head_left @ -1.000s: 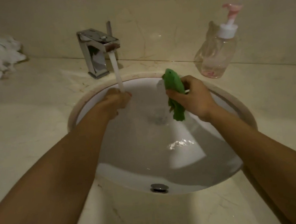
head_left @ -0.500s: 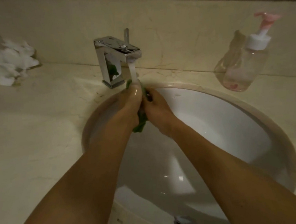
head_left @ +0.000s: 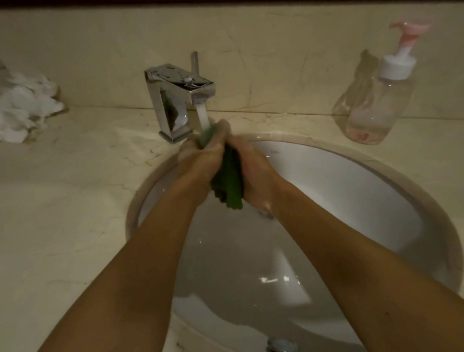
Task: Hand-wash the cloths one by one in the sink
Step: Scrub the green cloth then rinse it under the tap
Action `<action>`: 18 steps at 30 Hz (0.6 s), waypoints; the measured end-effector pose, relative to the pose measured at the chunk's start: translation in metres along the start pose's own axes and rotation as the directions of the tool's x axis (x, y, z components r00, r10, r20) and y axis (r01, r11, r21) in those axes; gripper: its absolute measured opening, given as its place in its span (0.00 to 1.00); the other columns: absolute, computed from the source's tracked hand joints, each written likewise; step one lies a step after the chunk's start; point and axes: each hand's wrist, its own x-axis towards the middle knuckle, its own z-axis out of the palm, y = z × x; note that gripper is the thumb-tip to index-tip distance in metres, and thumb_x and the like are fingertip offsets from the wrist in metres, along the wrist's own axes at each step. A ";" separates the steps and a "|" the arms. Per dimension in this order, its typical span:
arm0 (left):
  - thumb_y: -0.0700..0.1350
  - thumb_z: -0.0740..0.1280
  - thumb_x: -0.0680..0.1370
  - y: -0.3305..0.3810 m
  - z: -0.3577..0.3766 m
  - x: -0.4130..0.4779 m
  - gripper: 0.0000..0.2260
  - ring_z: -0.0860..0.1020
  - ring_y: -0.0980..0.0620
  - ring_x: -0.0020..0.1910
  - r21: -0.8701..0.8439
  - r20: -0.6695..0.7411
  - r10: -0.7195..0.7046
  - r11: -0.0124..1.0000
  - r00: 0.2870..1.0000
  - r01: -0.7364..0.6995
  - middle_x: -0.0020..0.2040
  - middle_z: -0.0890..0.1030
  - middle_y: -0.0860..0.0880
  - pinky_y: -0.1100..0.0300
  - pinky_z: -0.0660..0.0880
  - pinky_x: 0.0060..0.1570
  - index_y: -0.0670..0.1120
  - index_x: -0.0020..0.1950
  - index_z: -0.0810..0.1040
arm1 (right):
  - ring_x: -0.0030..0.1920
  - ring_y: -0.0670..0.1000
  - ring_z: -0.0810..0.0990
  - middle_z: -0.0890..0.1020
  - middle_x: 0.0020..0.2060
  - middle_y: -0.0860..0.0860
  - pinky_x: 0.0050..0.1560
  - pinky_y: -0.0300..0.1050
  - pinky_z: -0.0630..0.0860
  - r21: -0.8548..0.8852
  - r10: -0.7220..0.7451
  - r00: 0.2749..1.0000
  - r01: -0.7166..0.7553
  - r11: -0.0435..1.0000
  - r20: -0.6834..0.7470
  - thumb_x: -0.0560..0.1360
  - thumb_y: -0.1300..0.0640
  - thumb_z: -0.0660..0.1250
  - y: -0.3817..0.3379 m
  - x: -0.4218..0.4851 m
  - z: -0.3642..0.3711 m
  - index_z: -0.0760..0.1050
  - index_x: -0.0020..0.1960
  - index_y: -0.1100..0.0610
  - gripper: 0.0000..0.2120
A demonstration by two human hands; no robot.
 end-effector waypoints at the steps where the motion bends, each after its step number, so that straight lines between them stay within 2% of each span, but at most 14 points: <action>1: 0.71 0.69 0.69 0.003 -0.002 -0.001 0.26 0.82 0.50 0.48 0.020 0.028 -0.005 1.000 1.000 0.005 0.49 0.84 0.51 0.51 0.80 0.52 0.53 0.55 0.76 | 0.56 0.56 0.85 0.86 0.53 0.57 0.57 0.58 0.82 0.006 0.002 1.000 -0.002 1.000 0.014 0.78 0.37 0.67 0.001 0.001 0.000 0.79 0.62 0.53 0.22; 2: 0.72 0.68 0.69 0.006 -0.003 0.000 0.28 0.83 0.49 0.49 0.031 0.075 -0.016 0.999 0.997 0.014 0.50 0.84 0.49 0.49 0.81 0.53 0.52 0.57 0.77 | 0.57 0.55 0.84 0.85 0.55 0.56 0.56 0.55 0.82 -0.031 -0.014 1.000 0.014 0.999 0.020 0.79 0.38 0.67 0.000 0.001 -0.002 0.78 0.63 0.53 0.21; 4: 0.67 0.69 0.74 0.008 -0.007 -0.001 0.24 0.83 0.48 0.52 0.026 0.132 -0.015 1.000 0.991 0.012 0.53 0.84 0.48 0.48 0.81 0.55 0.51 0.60 0.78 | 0.50 0.47 0.86 0.85 0.52 0.49 0.48 0.44 0.82 -0.118 -0.057 0.998 0.059 0.991 0.021 0.84 0.44 0.63 -0.002 0.002 -0.010 0.78 0.60 0.49 0.12; 5: 0.65 0.69 0.75 0.008 -0.010 0.000 0.23 0.82 0.48 0.52 0.069 0.122 0.007 0.997 0.993 -0.016 0.54 0.83 0.48 0.48 0.80 0.55 0.50 0.61 0.77 | 0.48 0.46 0.86 0.86 0.50 0.48 0.45 0.41 0.82 -0.141 -0.075 0.997 0.074 0.987 -0.006 0.85 0.46 0.62 -0.005 0.001 -0.013 0.78 0.59 0.48 0.09; 7: 0.64 0.71 0.74 0.005 -0.014 0.002 0.23 0.81 0.48 0.52 0.214 0.134 0.063 0.972 0.989 -0.091 0.54 0.81 0.49 0.49 0.81 0.54 0.50 0.61 0.75 | 0.51 0.50 0.85 0.85 0.51 0.50 0.48 0.44 0.82 -0.197 -0.072 0.989 0.045 0.979 -0.130 0.86 0.47 0.60 -0.007 0.004 -0.018 0.78 0.58 0.48 0.10; 9: 0.62 0.73 0.73 0.000 -0.018 0.005 0.24 0.82 0.48 0.53 0.288 0.211 0.029 0.953 0.977 -0.090 0.55 0.82 0.50 0.48 0.80 0.55 0.51 0.63 0.75 | 0.54 0.53 0.83 0.84 0.52 0.51 0.56 0.48 0.81 -0.257 -0.044 0.971 -0.018 0.966 -0.234 0.87 0.48 0.57 -0.010 0.004 -0.018 0.77 0.55 0.48 0.11; 11: 0.55 0.70 0.78 -0.002 -0.019 0.005 0.16 0.82 0.49 0.53 0.286 0.292 -0.030 0.957 0.956 -0.057 0.54 0.84 0.49 0.49 0.79 0.58 0.51 0.62 0.77 | 0.53 0.53 0.83 0.83 0.50 0.53 0.56 0.47 0.81 -0.287 -0.071 0.963 -0.006 0.958 -0.259 0.87 0.48 0.55 -0.009 0.005 -0.018 0.76 0.53 0.49 0.12; 13: 0.50 0.66 0.82 -0.001 -0.016 0.005 0.11 0.83 0.48 0.51 0.275 0.294 -0.055 0.961 0.954 -0.029 0.52 0.84 0.47 0.48 0.79 0.57 0.48 0.61 0.79 | 0.52 0.53 0.84 0.84 0.50 0.53 0.56 0.48 0.81 -0.284 -0.125 0.968 0.061 0.957 -0.216 0.86 0.46 0.57 -0.010 0.002 -0.017 0.77 0.55 0.51 0.13; 15: 0.50 0.61 0.84 0.001 -0.014 0.005 0.12 0.83 0.46 0.51 0.206 0.223 -0.102 0.977 0.969 0.055 0.52 0.84 0.44 0.48 0.80 0.55 0.45 0.62 0.78 | 0.52 0.54 0.86 0.86 0.51 0.53 0.57 0.52 0.83 -0.226 -0.132 0.985 0.103 0.969 -0.115 0.83 0.44 0.64 -0.010 0.002 -0.017 0.78 0.58 0.53 0.13; 18: 0.51 0.56 0.84 0.006 -0.016 0.005 0.16 0.83 0.45 0.50 0.051 0.159 -0.177 0.984 0.971 0.171 0.51 0.84 0.44 0.46 0.81 0.56 0.45 0.58 0.80 | 0.54 0.56 0.87 0.86 0.54 0.56 0.58 0.56 0.83 -0.139 -0.100 0.994 0.105 0.985 0.045 0.78 0.47 0.73 -0.005 0.003 -0.016 0.77 0.63 0.56 0.19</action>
